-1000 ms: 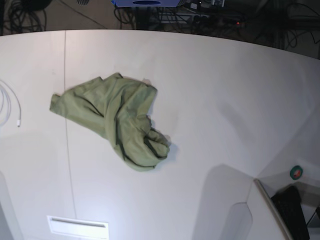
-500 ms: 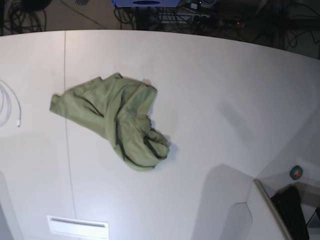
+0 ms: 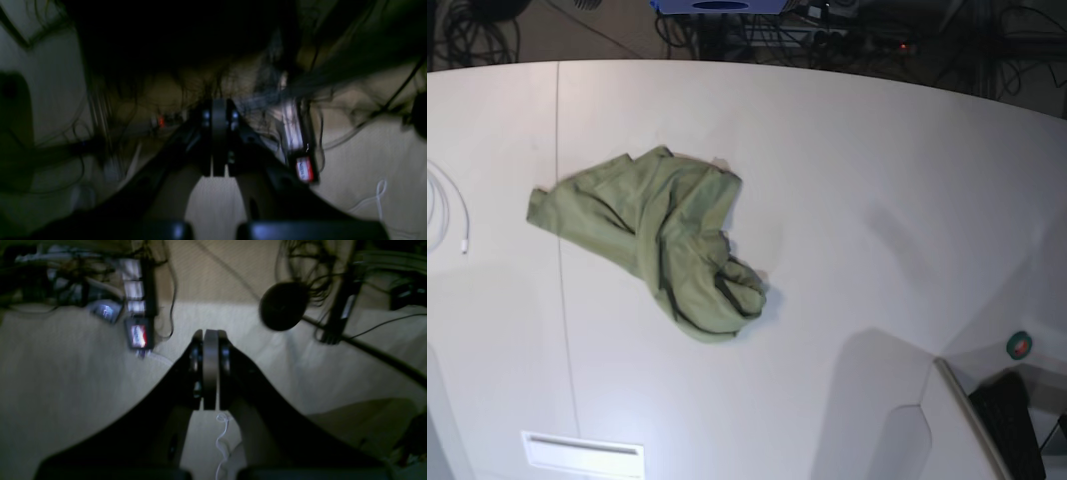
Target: Layout the t-shirt on the table in an organized manner, then fold the t-shirt properly
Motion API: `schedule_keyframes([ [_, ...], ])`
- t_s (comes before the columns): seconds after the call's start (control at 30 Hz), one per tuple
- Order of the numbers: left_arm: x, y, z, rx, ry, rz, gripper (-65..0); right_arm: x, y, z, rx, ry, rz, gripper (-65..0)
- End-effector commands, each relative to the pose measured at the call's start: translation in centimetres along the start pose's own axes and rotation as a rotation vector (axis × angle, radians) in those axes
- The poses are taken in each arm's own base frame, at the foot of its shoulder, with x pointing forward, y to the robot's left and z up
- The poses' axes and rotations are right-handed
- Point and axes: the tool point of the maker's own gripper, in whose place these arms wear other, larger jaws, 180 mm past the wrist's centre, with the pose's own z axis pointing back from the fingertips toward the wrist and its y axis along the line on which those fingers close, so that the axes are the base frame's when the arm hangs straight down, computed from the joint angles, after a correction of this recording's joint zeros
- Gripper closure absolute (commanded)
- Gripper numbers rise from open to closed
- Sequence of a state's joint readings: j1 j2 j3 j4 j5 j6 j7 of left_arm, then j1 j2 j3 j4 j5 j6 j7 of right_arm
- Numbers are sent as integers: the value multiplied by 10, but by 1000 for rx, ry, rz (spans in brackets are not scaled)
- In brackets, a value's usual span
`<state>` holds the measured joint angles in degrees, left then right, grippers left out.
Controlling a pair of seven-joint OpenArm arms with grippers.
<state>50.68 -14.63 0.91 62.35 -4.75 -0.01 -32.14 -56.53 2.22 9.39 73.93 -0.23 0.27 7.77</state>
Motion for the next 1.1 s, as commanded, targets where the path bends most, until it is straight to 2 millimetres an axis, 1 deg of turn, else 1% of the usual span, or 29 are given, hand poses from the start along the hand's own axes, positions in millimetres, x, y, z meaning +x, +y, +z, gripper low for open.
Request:
schedule_keyframes([
  [0.0, 11, 7, 8, 6, -38, -5, 0, 3, -6, 7, -14, -17, 1, 0],
  [0.07, 35, 8, 7, 12, -102, 20, 0, 16, -7, 11, -17, -51, 4, 0],
  [0.2, 79, 18, 0, 24, -211, 67, 0, 56, -8, 18, -20, -152, 4, 0],
  [0.27, 97, 21, -7, 24, -220, 87, 0, 77, -9, 20, -22, -204, 4, 0],
  [0.33, 124, 22, -23, 5, -214, 92, 0, 108, -10, 23, -25, -281, 4, 0],
  [0.4, 146, 19, -37, -15, -185, 95, 0, 137, -10, 23, -29, -340, -2, 0],
  [0.47, 181, 15, -54, -31, -187, 93, 0, 162, -11, 18, -35, -339, -11, 0],
  [0.6, 239, 16, -80, -37, -202, 86, 0, 205, -11, 7, -35, -292, -33, 0],
  [0.67, 258, 17, -90, -34, -217, 92, 0, 227, -12, 6, -37, -292, -43, 0],
  [0.73, 270, 17, -97, -32, -219, 105, 0, 249, -12, 7, -37, -306, -51, 0],
  [0.83, 285, -1, -108, -68, -209, 129, 0, 280, -11, 10, -24, -331, -46, 0],
  [0.87, 290, -12, -111, -93, -210, 131, 0, 287, -9, 9, -10, -334, -31, 0],
  [0.9, 294, -22, -113, -116, -210, 132, 0, 294, -5, 10, 13, -342, -7, -18],
  [0.93, 298, -32, -114, -138, -215, 135, -38, 297, 1, 10, 43, -347, 26, -104],
  [1.0, 302, -50, -114, -175, -225, 150, -197, 302, 14, 11, 105, -357, 95, -252],
  [1.03, 301, -58, -115, -190, -219, 158, -262, 305, 19, 12, 130, -366, 123, -312],
  [1.07, 300, -71, -117, -215, -213, 164, -324, 308, 23, 13, 149, -374, 146, -354],
])
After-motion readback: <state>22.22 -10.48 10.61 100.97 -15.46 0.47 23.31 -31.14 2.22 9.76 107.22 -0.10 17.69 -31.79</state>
